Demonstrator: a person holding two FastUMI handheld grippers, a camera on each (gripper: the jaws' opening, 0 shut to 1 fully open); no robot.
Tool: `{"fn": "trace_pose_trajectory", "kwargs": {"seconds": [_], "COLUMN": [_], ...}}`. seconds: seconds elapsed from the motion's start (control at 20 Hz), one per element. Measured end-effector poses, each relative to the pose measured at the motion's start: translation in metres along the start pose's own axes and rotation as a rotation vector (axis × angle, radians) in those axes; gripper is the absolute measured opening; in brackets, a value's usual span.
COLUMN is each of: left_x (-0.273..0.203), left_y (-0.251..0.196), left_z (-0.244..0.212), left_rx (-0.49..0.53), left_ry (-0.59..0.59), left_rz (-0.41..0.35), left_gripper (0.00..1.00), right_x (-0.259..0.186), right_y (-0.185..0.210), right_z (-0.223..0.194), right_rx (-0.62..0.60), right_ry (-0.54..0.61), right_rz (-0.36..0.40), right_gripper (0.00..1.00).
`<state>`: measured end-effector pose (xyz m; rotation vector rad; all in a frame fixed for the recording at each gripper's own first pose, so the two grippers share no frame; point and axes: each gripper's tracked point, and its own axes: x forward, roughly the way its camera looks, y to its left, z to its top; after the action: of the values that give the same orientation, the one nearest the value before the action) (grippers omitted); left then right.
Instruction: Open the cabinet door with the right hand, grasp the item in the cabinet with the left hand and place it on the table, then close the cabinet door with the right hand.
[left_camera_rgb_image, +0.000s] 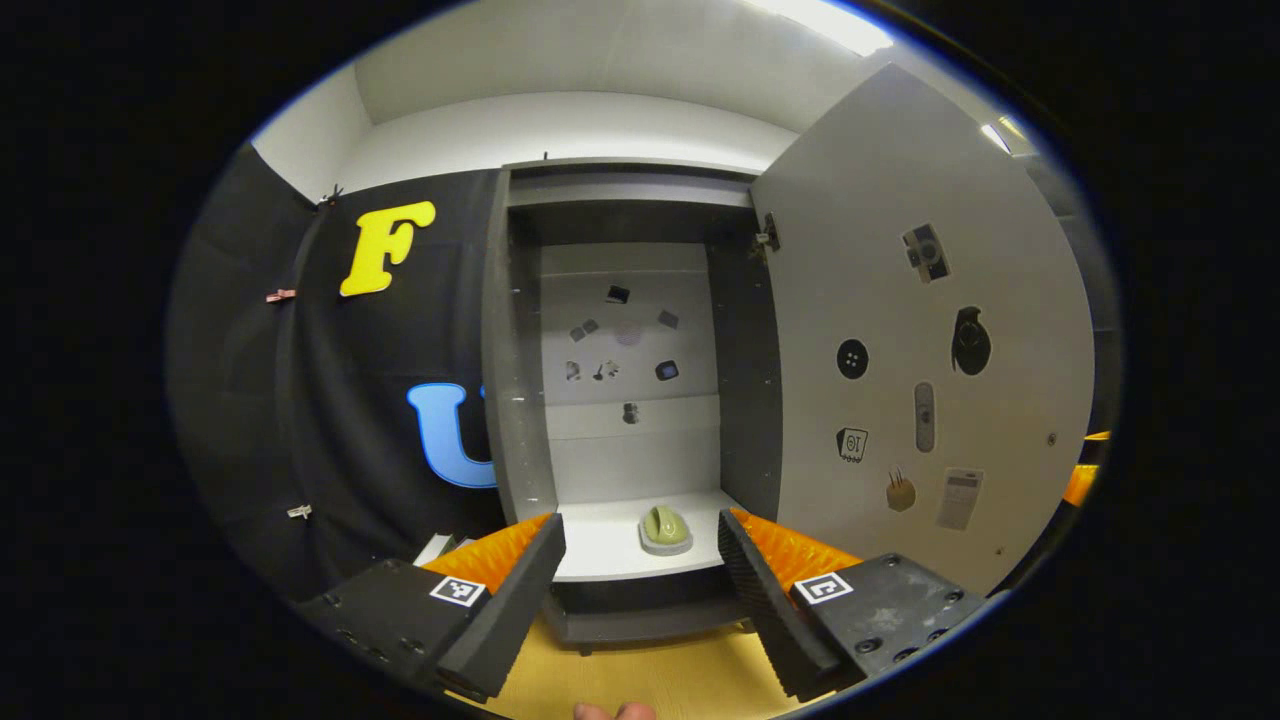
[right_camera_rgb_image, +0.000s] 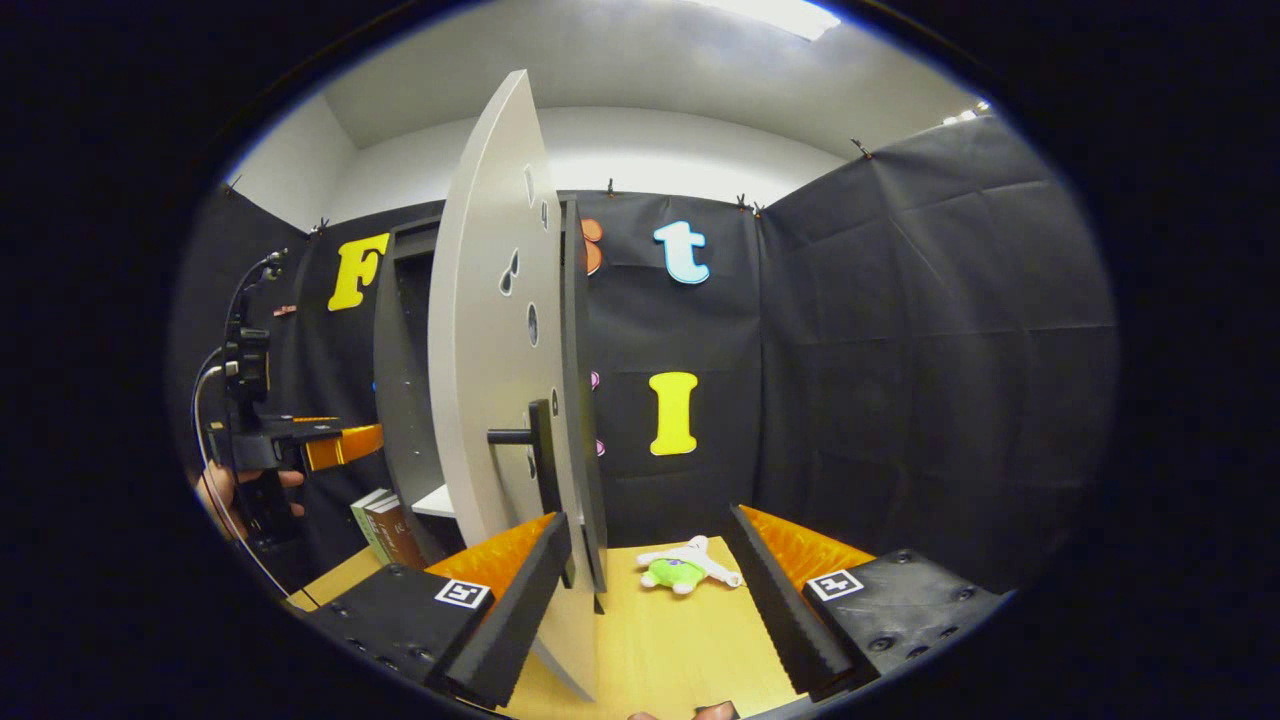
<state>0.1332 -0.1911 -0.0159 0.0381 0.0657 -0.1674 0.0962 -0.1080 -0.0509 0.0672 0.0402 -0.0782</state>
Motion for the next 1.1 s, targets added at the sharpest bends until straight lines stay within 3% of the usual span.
{"fn": "trace_pose_trajectory", "kwargs": {"seconds": [0.8,0.9,1.1], "left_x": [0.189,0.213,0.259], "left_y": [-0.013,-0.013,-0.014], "left_z": [-0.037,-0.054,-0.101], "left_rx": [-0.064,-0.095,-0.051], "left_ry": [0.254,0.295,0.417], "left_rz": [-0.135,-0.142,-0.151], "left_gripper": [0.93,0.91,0.85], "right_x": [0.000,0.005,0.003], "right_y": [-0.052,-0.059,-0.081], "right_z": [-0.011,-0.018,-0.024], "right_rx": [-0.057,-0.061,-0.051], "right_ry": [0.022,0.035,0.049], "right_rz": [-0.158,-0.175,-0.206], "right_gripper": [0.98,0.98,0.98]}}
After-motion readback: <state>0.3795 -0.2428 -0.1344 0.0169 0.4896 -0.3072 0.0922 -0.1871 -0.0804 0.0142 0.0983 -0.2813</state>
